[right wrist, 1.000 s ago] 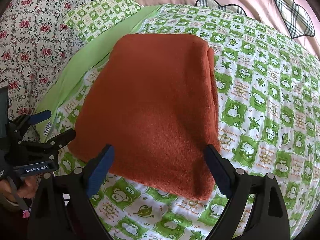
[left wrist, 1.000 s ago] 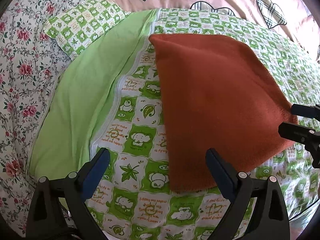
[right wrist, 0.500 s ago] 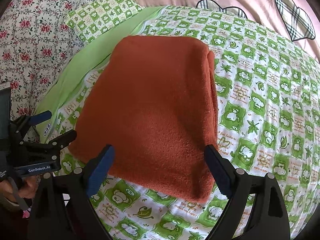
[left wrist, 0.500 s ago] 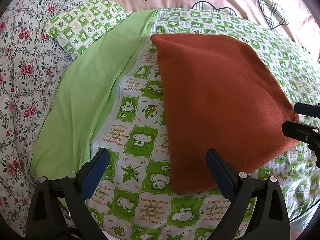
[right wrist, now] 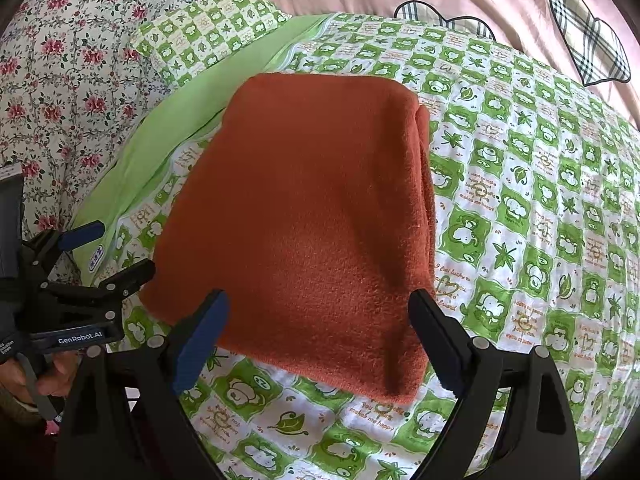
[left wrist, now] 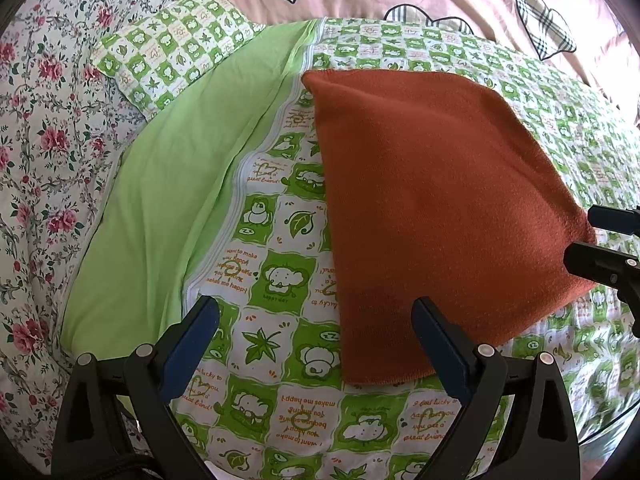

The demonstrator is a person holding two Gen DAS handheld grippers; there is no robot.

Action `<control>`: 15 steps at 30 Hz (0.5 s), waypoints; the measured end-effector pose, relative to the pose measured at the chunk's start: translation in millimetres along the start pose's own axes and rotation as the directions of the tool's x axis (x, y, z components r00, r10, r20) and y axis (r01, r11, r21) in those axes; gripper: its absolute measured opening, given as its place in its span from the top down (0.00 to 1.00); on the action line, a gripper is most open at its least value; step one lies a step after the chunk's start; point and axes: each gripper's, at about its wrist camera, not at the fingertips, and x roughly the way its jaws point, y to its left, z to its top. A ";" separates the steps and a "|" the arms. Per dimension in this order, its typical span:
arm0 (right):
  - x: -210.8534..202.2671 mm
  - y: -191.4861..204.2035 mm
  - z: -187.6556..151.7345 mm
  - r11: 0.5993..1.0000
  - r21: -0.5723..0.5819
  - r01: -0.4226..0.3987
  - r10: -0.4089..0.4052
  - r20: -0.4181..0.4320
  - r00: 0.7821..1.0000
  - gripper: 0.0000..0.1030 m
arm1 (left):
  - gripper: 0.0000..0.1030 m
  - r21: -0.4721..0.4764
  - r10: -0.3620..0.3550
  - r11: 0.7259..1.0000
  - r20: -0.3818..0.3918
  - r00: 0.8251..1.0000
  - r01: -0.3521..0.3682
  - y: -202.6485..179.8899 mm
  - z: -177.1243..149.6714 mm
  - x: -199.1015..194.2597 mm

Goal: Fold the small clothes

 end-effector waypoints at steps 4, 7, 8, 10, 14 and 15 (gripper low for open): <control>-0.8 0.1 0.2 1.000 -0.005 0.000 0.000 0.000 1.000 0.11 | 0.06 0.003 0.000 1.000 0.003 1.000 0.000 -1.3 -0.9 -0.7; -0.6 1.0 -0.2 1.000 -0.006 0.000 0.000 0.002 1.000 0.11 | 0.06 0.003 0.001 1.000 0.003 1.000 -0.001 -1.5 -0.9 -0.8; -0.5 0.3 0.3 1.000 -0.006 0.001 -0.001 0.001 1.000 0.11 | 0.06 0.003 0.000 1.000 0.002 1.000 -0.001 -1.5 -1.1 -0.9; -0.2 -0.2 0.5 1.000 -0.005 0.002 -0.002 0.001 1.000 0.11 | 0.06 0.004 0.002 1.000 0.002 1.000 -0.002 -1.5 -0.9 -0.8; -0.2 -0.1 0.8 1.000 -0.006 0.003 -0.003 0.000 1.000 0.11 | 0.06 0.004 0.002 1.000 -0.001 1.000 -0.002 -1.3 -0.9 -0.7; -0.3 0.1 0.7 1.000 -0.007 0.003 -0.003 0.000 1.000 0.11 | 0.06 0.005 0.003 1.000 -0.001 1.000 -0.003 -1.0 -0.8 -0.4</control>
